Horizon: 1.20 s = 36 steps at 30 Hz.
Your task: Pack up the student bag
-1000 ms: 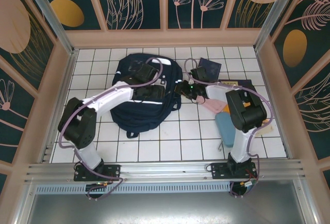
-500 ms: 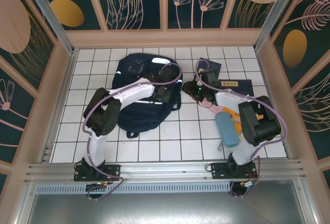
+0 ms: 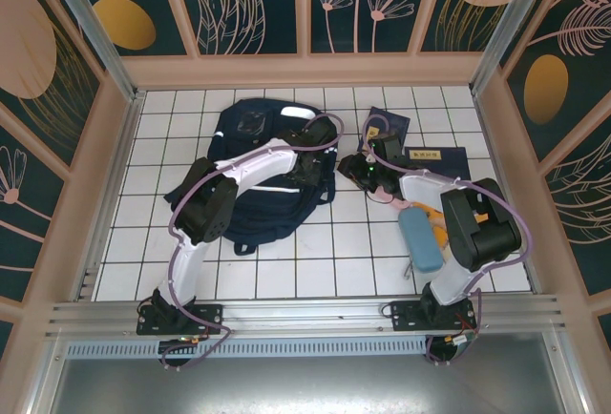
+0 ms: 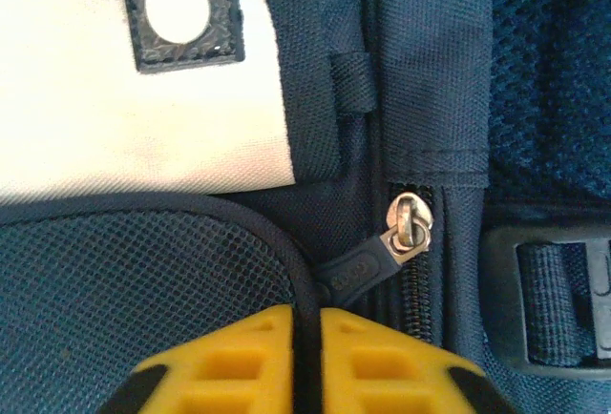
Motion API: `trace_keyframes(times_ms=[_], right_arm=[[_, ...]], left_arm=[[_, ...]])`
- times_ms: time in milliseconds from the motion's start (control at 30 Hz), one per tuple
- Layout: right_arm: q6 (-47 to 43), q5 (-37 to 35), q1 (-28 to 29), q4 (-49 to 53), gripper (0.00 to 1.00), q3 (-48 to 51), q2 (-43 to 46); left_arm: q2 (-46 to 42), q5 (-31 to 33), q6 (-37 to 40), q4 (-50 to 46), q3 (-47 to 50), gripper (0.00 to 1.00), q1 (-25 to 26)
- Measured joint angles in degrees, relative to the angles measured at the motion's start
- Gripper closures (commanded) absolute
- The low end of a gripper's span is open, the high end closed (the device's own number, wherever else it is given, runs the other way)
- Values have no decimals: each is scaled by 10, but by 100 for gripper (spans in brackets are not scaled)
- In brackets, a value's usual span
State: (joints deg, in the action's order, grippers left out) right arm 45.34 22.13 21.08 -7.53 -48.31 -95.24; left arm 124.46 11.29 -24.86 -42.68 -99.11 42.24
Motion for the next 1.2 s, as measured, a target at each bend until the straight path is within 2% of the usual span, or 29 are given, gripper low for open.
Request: trace_keyframes(times_ms=[267, 467, 767, 967, 1200], right_arm=[[0, 0, 6, -1, 59, 4, 5], [-2, 8, 20, -11, 59, 4, 5], [-2, 58, 36, -46, 59, -3, -10], [0, 85, 39, -70, 57, -3, -38], [-7, 59, 42, -73, 60, -2, -57]], left_arm=[[-8, 2, -1, -15, -17, 100, 0], [-56, 12, -1, -14, -17, 100, -1], [-105, 20, -8, 7, 12, 100, -11], [-118, -17, -10, 24, 33, 100, -25], [-134, -65, -14, 36, 35, 100, -46]])
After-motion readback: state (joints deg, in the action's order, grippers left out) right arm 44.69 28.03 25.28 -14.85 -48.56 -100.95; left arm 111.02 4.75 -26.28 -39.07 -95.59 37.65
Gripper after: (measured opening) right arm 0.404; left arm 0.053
